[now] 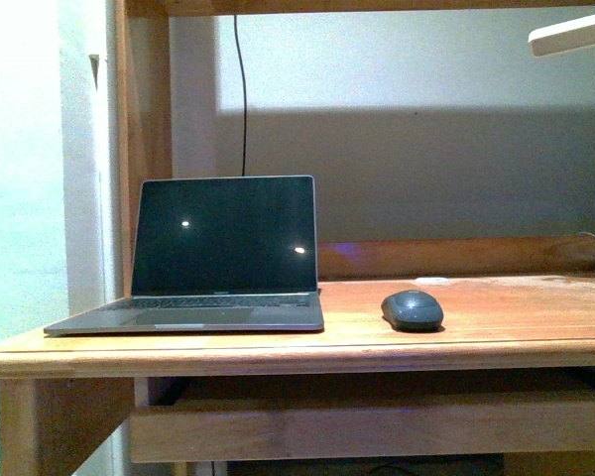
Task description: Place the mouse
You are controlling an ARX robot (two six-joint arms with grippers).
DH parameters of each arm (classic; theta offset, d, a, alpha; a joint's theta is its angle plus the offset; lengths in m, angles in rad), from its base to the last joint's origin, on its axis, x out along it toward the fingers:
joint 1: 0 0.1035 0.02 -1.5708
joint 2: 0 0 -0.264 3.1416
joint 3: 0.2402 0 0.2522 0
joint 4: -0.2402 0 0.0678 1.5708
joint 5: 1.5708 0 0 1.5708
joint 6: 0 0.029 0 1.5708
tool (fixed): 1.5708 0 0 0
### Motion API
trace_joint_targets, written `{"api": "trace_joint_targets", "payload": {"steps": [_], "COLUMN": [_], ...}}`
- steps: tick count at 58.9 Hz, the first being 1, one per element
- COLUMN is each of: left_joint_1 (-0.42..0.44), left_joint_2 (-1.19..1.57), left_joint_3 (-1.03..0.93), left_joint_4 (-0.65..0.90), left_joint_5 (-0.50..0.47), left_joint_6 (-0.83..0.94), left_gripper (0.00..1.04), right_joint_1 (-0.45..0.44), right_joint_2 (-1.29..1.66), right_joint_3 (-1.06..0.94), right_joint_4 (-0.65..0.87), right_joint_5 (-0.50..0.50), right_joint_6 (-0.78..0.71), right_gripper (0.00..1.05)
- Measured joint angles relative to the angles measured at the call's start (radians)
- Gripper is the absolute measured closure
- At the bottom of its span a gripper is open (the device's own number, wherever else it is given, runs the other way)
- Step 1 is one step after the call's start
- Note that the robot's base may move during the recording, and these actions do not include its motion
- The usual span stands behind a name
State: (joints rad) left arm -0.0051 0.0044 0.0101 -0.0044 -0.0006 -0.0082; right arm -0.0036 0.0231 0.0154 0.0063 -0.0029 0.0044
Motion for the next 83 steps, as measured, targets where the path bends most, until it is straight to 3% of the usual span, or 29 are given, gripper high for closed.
{"api": "trace_joint_targets", "payload": {"steps": [20, 42, 51, 83], "left_joint_1": [0.0, 0.0, 0.0, 0.0], "left_joint_2": [0.0, 0.0, 0.0, 0.0], "left_joint_3": [0.0, 0.0, 0.0, 0.0], "left_joint_4": [0.0, 0.0, 0.0, 0.0], "left_joint_5": [0.0, 0.0, 0.001, 0.0], "left_joint_6": [0.0, 0.0, 0.0, 0.0], "left_gripper": [0.08, 0.08, 0.08, 0.08], "right_joint_1": [0.0, 0.0, 0.0, 0.0], "right_joint_2": [-0.019, -0.019, -0.019, -0.019], "right_joint_3": [0.0, 0.0, 0.0, 0.0], "right_joint_4": [-0.005, -0.005, -0.005, -0.005], "right_joint_5": [0.0, 0.0, 0.0, 0.0], "right_joint_6": [-0.002, -0.002, -0.001, -0.002], "right_gripper": [1.0, 0.38, 0.06, 0.07]}}
